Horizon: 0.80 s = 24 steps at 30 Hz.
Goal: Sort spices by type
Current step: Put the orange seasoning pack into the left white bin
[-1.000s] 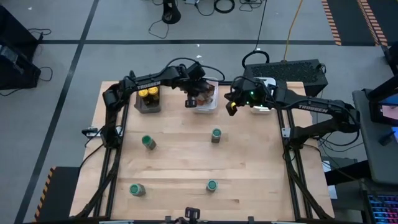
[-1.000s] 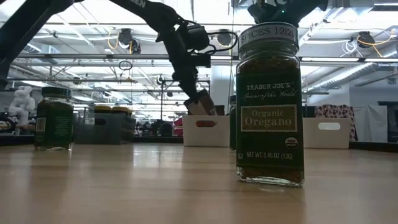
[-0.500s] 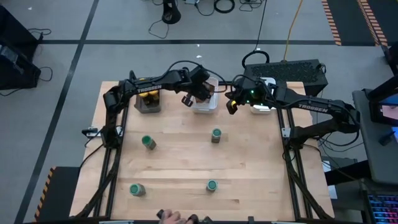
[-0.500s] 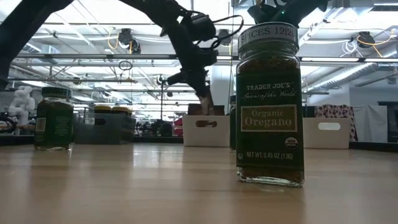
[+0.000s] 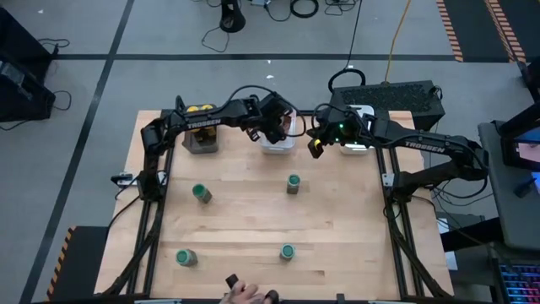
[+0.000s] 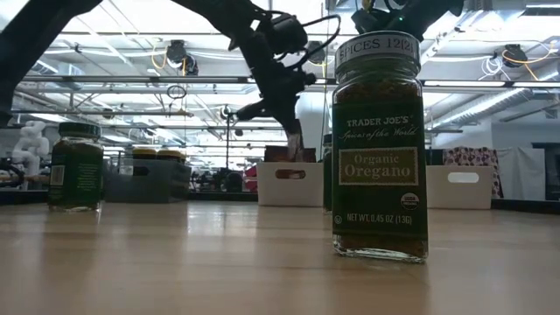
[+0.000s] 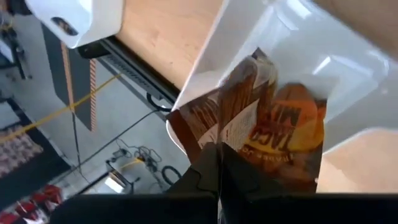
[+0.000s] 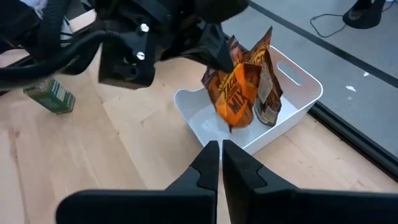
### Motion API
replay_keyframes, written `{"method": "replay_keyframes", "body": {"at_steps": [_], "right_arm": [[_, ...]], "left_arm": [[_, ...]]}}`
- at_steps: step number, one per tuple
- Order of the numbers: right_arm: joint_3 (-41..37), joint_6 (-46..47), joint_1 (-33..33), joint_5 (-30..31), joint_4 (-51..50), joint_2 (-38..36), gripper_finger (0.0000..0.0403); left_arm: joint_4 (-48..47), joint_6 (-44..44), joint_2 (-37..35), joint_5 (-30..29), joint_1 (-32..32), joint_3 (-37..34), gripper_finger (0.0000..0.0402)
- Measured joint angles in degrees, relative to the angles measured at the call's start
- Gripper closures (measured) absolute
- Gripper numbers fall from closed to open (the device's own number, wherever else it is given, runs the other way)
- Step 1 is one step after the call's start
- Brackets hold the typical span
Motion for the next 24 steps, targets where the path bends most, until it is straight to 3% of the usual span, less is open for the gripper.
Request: {"method": "replay_keyframes", "body": {"at_steps": [10, 17, 24], "right_arm": [[0.0, 0.0, 0.23, -0.14, -0.05, 0.0, 0.0403], [0.0, 0.02, 0.21, -1.52, -0.01, 0.0, 0.0403], [0.0, 0.22, 0.21, -1.59, 0.01, 0.0, 0.0403]], "left_arm": [[0.61, 8.18, 0.15, 0.64, 0.36, -0.18, 0.0401], [0.12, 3.9, 0.33, 5.16, 0.34, -0.21, 0.0375], [0.32, 0.16, 0.34, 5.14, 0.38, -0.21, 0.0345]]}}
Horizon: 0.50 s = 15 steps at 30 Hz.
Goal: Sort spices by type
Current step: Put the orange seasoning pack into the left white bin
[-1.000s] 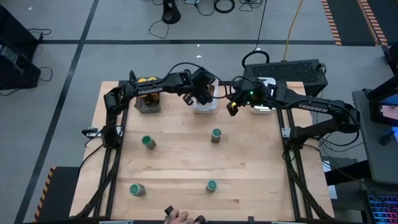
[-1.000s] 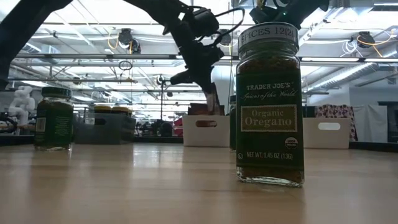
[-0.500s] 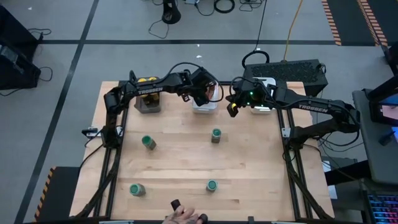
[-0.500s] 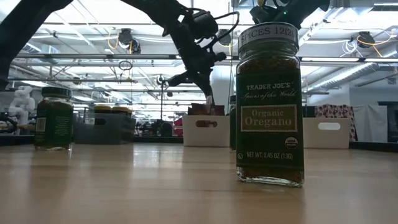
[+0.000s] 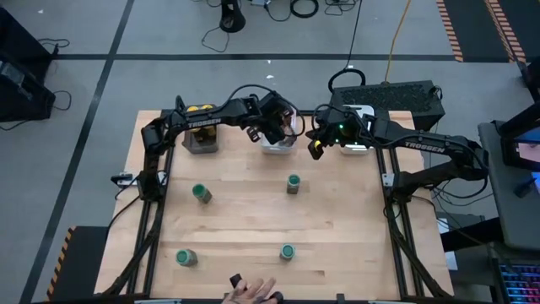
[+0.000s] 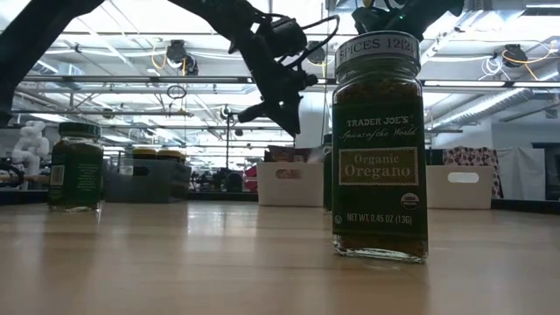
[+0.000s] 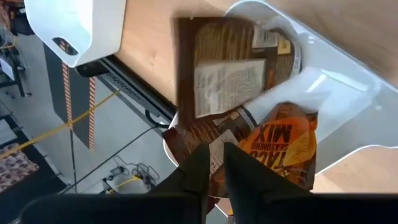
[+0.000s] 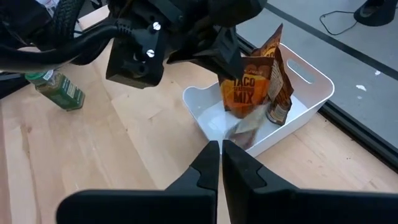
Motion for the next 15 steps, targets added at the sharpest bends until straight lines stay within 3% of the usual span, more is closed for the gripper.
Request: {"method": "replay_keyframes", "body": {"at_steps": [8, 15], "right_arm": [[0.0, -0.03, 0.02, -1.39, 0.02, 0.0, 0.0403], [0.0, -1.59, 0.0, -1.37, -1.12, -0.23, 0.0403]], "left_arm": [[1.92, -2.61, 0.01, 0.0, -0.04, -0.02, 0.0297], [6.1, -25.13, -1.17, -0.22, -0.53, 0.0, 0.0275]]}}
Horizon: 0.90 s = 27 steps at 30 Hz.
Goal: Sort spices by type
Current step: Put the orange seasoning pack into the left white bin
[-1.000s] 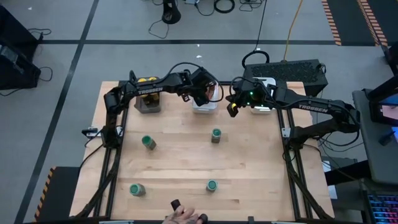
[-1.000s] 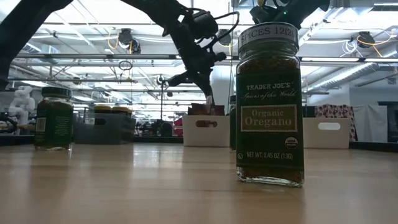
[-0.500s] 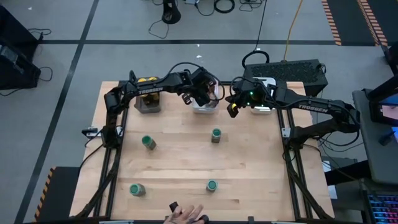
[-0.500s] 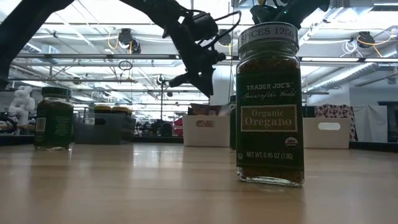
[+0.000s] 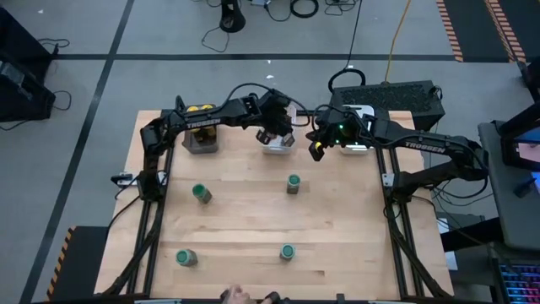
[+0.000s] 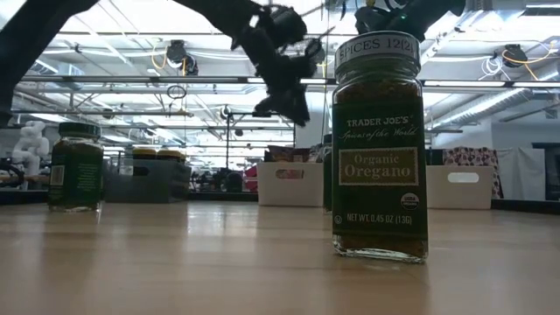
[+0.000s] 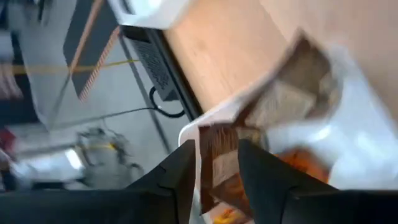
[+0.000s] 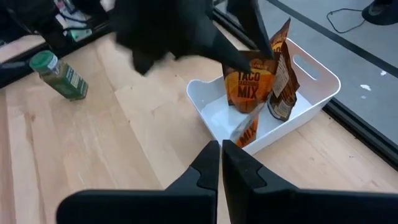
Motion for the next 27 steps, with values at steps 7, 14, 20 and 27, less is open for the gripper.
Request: {"method": "replay_keyframes", "body": {"at_steps": [7, 14, 20, 27], "right_arm": [[0.0, -2.3, -0.76, 0.28, -2.98, -2.92, 0.0403], [0.02, -4.52, -2.6, 0.39, -4.35, -8.17, 0.0403], [0.02, -6.89, -3.53, 0.37, -5.39, -10.78, 0.0403], [0.02, -9.6, -3.5, 0.24, -7.92, -11.03, 0.0403]], "left_arm": [[-0.89, -59.83, -2.25, 1.31, -1.24, 0.11, 0.0274], [-5.77, -109.35, -1.37, 7.29, -0.2, -0.02, 0.0274], [1.1, -112.8, -0.25, 4.46, -2.59, 0.04, 0.0274], [1.01, -119.92, 1.46, 2.65, -3.55, 0.09, 0.0274]]}}
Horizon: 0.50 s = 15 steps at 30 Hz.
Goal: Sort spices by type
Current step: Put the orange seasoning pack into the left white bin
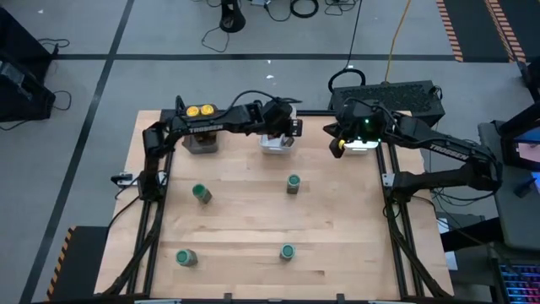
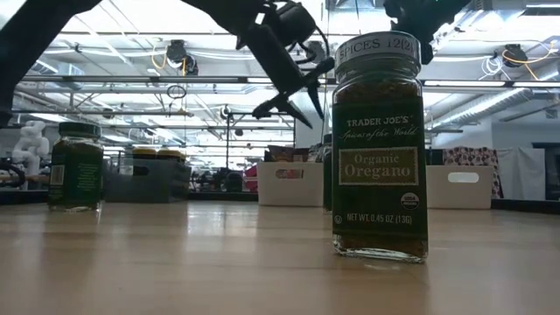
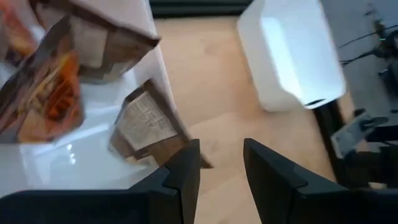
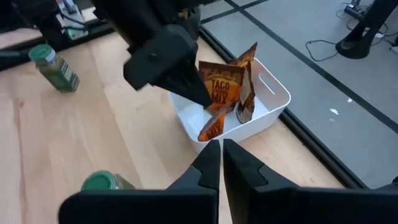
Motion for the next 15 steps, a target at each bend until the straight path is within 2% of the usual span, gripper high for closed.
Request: {"method": "replay_keyframes", "body": {"at_steps": [15], "right_arm": [[0.0, -5.36, 0.0, -0.24, -3.76, -0.42, 0.0403]], "left_arm": [[1.29, -5.55, 5.56, -4.43, -1.41, -0.02, 0.0274]]}}
